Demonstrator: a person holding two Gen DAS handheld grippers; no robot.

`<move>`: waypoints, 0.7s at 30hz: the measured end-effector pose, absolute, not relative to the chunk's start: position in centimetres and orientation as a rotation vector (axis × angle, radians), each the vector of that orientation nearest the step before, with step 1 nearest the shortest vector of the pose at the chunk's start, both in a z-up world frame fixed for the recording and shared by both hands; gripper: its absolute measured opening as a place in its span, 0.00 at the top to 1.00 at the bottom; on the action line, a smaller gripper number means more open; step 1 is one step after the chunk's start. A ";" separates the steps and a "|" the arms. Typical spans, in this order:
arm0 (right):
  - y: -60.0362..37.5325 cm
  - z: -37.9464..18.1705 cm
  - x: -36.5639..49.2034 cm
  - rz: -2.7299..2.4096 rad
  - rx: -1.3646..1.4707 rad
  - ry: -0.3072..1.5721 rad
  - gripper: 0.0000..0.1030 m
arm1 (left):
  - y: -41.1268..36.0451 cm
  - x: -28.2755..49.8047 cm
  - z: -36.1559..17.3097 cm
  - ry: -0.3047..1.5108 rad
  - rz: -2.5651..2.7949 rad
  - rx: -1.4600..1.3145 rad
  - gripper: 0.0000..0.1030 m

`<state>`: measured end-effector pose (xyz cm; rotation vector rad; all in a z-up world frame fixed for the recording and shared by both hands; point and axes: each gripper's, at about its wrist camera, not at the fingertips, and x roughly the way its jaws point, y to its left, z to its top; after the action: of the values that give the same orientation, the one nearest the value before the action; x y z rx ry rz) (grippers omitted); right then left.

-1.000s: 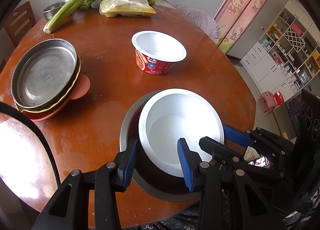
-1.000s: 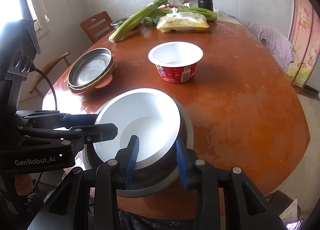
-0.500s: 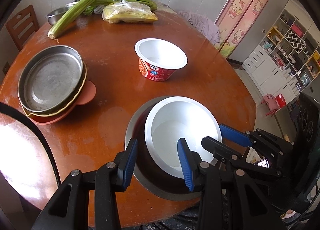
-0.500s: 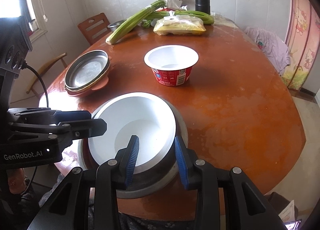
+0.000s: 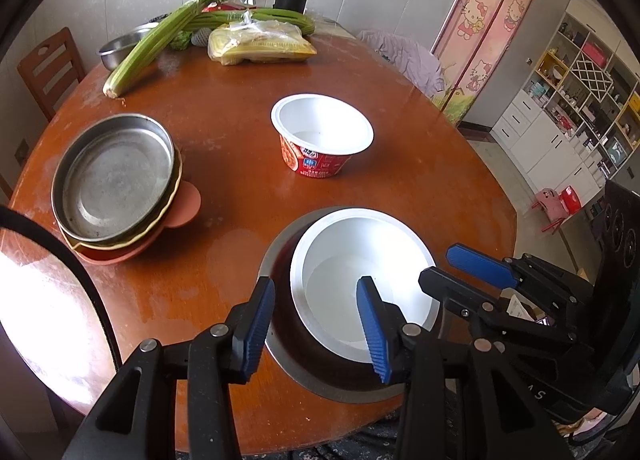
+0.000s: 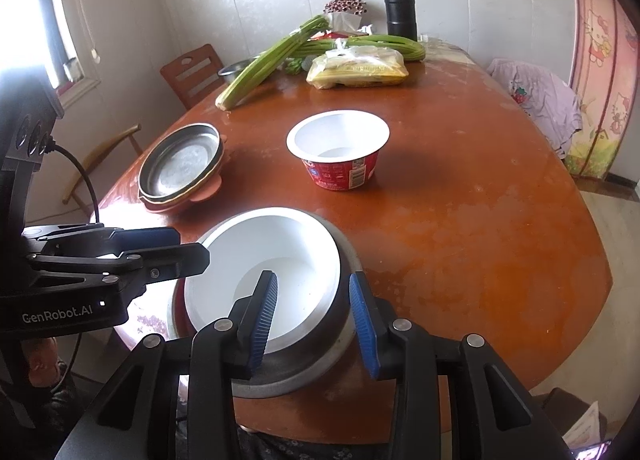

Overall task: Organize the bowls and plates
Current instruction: 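Lower the white bowl into the steel bowl and open the right tool, then move the right tool to the red-printed paper bowl rim and close it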

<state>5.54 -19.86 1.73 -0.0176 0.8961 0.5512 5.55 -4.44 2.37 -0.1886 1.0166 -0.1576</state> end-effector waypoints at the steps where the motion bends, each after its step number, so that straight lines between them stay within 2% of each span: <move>1: -19.9 1.8 5.6 0.551 -0.014 0.894 0.61 | -4.5 5.5 2.5 1.013 -0.157 -0.187 0.57; 3: -20.1 1.9 5.6 0.548 -0.008 0.889 0.57 | -4.5 5.6 2.6 1.006 -0.152 -0.183 0.56; 21: -20.9 2.3 8.1 0.476 0.041 0.880 0.53 | -3.1 8.3 4.0 0.943 -0.108 -0.162 0.47</move>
<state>8.14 -20.91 2.29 0.0409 0.8801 0.4757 8.31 -3.10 3.95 -0.1622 0.9426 -0.1079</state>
